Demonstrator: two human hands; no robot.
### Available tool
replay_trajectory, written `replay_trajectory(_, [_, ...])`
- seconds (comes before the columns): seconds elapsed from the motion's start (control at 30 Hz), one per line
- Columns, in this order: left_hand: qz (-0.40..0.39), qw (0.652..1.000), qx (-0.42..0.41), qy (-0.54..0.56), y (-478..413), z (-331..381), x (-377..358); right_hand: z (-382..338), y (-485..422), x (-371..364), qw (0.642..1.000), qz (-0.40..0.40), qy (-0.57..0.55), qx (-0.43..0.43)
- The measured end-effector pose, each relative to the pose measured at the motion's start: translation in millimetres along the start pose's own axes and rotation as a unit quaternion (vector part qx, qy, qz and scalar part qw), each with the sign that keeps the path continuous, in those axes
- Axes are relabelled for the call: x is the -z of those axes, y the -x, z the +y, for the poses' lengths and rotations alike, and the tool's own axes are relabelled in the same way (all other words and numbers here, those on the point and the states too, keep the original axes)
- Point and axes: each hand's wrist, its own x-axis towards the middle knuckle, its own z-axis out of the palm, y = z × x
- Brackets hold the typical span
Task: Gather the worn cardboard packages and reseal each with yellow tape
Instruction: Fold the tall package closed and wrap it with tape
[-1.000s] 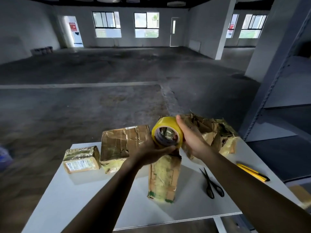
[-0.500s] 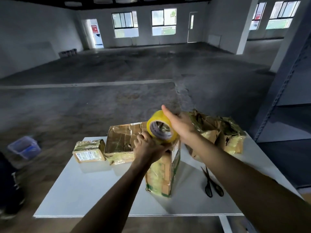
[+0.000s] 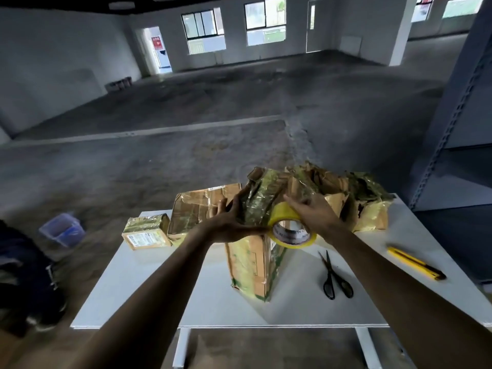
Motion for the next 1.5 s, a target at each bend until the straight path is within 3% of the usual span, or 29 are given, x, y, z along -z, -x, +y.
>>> replay_trajectory(0.2, [0.054,0.998,0.037,-0.005,-12,-8,-11,15,10,-11,0.999,0.004,0.034,0.025])
replay_trajectory(0.43, [0.018,0.991,0.099,-0.091,-24,23,-10,46,19,-36,0.993,-0.006,0.121,-0.014])
replay_trajectory(0.53, [0.030,0.993,0.104,-0.049,-43,23,-17,38,20,-31,0.990,-0.008,0.134,-0.041])
replay_trajectory(0.77, [0.093,0.982,0.105,0.130,-76,-20,-14,34,23,-32,0.996,0.044,-0.028,-0.067])
replay_trajectory(0.87, [0.097,0.957,0.083,0.261,-42,-25,12,18,21,-33,0.987,0.019,-0.145,-0.062])
replay_trajectory(1.0, [0.045,0.904,0.084,0.417,-12,-55,26,-1,4,-49,0.968,-0.008,-0.247,-0.046])
replay_trajectory(1.1, [0.025,0.870,0.099,0.482,-11,-87,6,-5,-1,-74,0.968,-0.022,-0.240,-0.066])
replay_trajectory(1.2, [0.003,0.846,0.132,0.516,-13,-116,-22,-1,5,-96,0.986,-0.024,-0.157,-0.056])
replay_trajectory(1.3, [-0.039,0.822,0.152,0.547,-12,-134,-41,3,10,-111,0.984,-0.050,-0.168,-0.035])
replay_trajectory(1.5, [-0.123,0.790,0.162,0.579,-15,-163,-73,9,8,-130,0.981,-0.102,-0.146,-0.082])
